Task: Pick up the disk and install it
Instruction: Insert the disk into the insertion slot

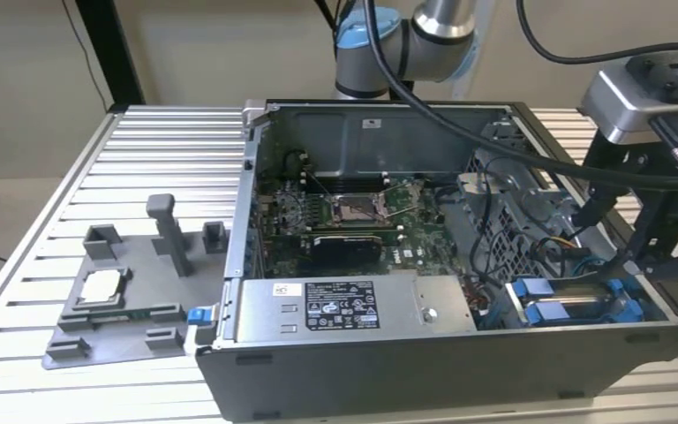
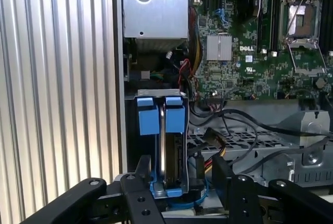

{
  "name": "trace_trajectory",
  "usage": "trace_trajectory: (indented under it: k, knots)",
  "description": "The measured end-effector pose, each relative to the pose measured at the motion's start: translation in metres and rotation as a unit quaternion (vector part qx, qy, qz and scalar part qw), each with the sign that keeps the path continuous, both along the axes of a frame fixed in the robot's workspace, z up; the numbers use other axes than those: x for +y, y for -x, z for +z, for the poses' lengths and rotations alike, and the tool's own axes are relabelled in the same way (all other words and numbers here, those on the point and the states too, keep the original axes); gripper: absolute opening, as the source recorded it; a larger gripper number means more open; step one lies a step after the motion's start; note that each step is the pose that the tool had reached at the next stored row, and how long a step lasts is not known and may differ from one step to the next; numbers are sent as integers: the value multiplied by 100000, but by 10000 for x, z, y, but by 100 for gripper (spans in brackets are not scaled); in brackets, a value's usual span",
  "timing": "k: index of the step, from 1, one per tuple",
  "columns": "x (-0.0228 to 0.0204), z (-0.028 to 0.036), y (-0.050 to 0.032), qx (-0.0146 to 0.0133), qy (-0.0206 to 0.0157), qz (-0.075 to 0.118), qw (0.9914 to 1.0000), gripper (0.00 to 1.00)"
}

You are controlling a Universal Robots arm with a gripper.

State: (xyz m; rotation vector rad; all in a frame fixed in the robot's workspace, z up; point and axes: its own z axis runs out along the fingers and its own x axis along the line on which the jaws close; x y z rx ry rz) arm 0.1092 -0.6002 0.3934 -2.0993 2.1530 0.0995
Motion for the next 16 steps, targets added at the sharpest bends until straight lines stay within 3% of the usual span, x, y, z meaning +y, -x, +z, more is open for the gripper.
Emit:
trace_trajectory:
  k: [5,11,13,16]
  knots:
    - [5,-42,-24,22,-633,-792,99995,100]
    - [16,-109,-70,107,-978,-1680,99981,100]
    - [31,-128,-79,534,-985,-1802,99977,100]
    - [52,-143,-101,1825,-964,-1834,99962,100]
